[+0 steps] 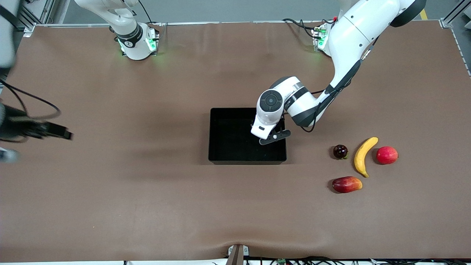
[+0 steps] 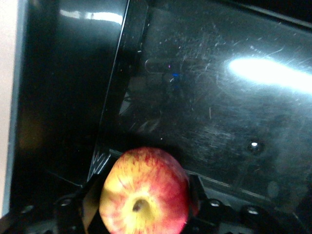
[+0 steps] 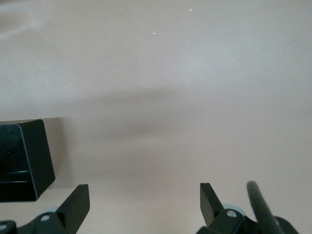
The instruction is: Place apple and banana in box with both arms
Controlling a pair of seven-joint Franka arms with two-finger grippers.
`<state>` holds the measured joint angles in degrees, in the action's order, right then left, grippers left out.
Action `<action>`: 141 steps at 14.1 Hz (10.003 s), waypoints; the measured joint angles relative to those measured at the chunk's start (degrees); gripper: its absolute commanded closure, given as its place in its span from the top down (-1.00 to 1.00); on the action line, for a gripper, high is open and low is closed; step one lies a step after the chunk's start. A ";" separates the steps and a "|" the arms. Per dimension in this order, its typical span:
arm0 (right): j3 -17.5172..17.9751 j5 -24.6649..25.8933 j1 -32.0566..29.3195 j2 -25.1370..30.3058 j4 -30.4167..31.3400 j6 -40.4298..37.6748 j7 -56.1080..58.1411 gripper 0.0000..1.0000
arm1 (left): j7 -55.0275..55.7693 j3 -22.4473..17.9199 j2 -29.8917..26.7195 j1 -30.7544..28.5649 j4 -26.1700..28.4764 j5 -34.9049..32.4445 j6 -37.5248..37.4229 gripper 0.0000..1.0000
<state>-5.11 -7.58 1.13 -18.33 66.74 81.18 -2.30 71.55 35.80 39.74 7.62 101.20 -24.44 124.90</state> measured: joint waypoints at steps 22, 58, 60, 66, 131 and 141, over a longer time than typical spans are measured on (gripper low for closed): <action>1.98 10.72 0.08 21.26 20.88 -0.19 6.66 1.00 | -57.09 -0.44 -5.88 -33.82 -3.18 -0.89 -10.70 1.00; 1.63 10.43 -0.21 21.14 20.90 0.09 6.66 1.00 | -23.71 17.79 -6.00 -19.43 -9.47 -0.63 -15.64 -1.00; 1.62 10.43 -0.24 21.14 20.91 0.09 6.66 1.00 | -18.09 13.74 -2.83 -11.26 -14.21 -0.63 -15.61 -1.00; 1.52 10.42 -0.48 21.13 20.91 0.08 6.66 1.00 | -11.81 -0.18 2.88 6.94 -22.20 -0.47 -8.60 -1.00; 1.56 10.36 -0.68 21.03 20.93 0.07 6.66 1.00 | -70.36 -32.49 -51.04 -8.19 -1.95 22.34 -35.11 1.00; 1.53 10.36 -0.69 21.03 20.93 0.07 6.66 1.00 | -67.23 -32.13 -51.49 -6.91 -2.63 22.34 -35.23 1.00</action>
<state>-3.58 2.79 0.44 2.70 87.68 81.25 4.35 4.32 3.67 -11.75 0.71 98.57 -2.09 89.67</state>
